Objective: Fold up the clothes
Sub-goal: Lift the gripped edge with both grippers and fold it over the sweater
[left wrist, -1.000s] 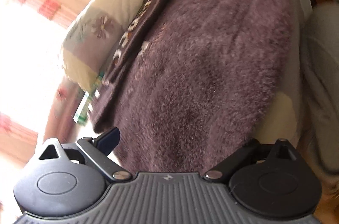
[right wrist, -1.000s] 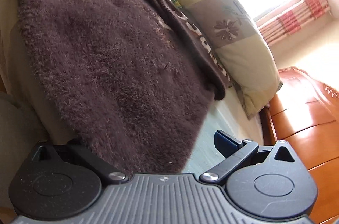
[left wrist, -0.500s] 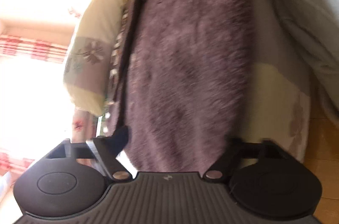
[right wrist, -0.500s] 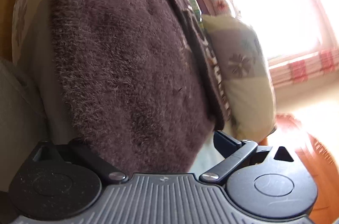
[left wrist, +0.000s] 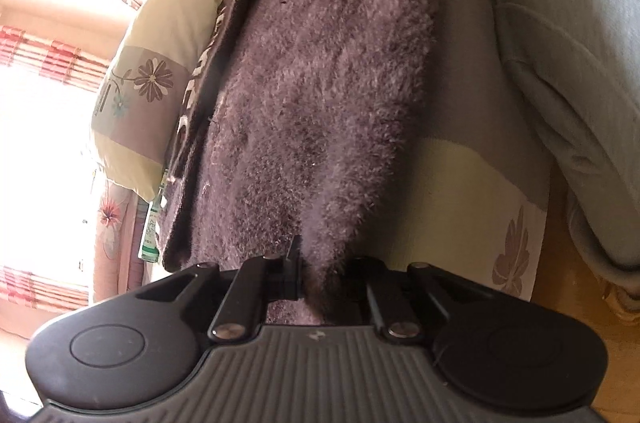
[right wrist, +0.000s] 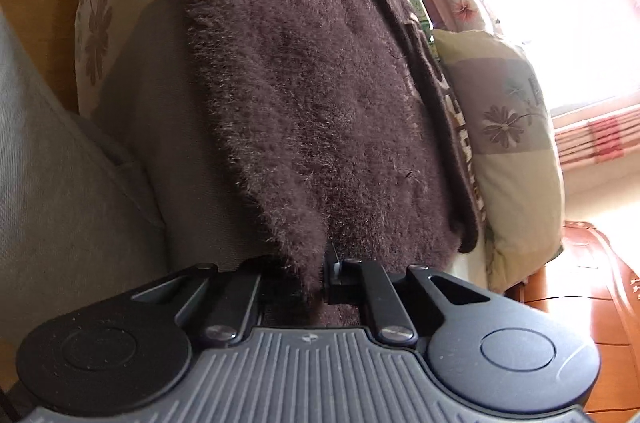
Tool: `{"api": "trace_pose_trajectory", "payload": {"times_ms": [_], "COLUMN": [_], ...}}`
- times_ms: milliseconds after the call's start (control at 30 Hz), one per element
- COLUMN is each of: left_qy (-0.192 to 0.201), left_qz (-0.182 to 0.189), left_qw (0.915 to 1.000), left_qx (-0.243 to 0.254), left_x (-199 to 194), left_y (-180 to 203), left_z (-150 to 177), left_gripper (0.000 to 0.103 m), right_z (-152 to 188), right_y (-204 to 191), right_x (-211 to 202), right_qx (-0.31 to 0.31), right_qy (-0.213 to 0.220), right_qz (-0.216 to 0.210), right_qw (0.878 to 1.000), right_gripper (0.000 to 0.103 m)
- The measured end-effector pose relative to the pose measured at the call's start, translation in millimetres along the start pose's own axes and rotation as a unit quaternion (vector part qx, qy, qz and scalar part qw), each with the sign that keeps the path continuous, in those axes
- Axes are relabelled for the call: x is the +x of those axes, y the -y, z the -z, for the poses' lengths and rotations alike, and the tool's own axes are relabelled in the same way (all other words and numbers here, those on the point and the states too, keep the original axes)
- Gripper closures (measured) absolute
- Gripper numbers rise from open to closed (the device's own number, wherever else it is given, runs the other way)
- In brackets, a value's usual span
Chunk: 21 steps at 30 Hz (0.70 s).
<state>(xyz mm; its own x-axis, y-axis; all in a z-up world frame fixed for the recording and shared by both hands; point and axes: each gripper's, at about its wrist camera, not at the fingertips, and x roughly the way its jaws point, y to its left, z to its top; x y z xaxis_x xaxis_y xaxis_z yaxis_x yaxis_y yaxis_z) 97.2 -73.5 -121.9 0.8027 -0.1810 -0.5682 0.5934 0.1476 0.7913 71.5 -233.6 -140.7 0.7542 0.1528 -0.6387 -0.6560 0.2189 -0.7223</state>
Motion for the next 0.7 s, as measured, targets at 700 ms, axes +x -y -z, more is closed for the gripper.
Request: {"api": "trace_pose_trajectory", "payload": {"times_ms": [700], "left_qy": [0.059], "left_qz": [0.016], "left_qw": [0.9969], "left_qx": [-0.049], "left_x": [32], "left_y": [-145], "left_z": [-9], "left_gripper": [0.096], "right_z": [-22], "right_y": [107], "right_x": [17], "right_qx": [0.053], "right_qy": [0.012], "right_qz": [0.049], "right_qw": [0.997], "right_gripper": [0.094]}}
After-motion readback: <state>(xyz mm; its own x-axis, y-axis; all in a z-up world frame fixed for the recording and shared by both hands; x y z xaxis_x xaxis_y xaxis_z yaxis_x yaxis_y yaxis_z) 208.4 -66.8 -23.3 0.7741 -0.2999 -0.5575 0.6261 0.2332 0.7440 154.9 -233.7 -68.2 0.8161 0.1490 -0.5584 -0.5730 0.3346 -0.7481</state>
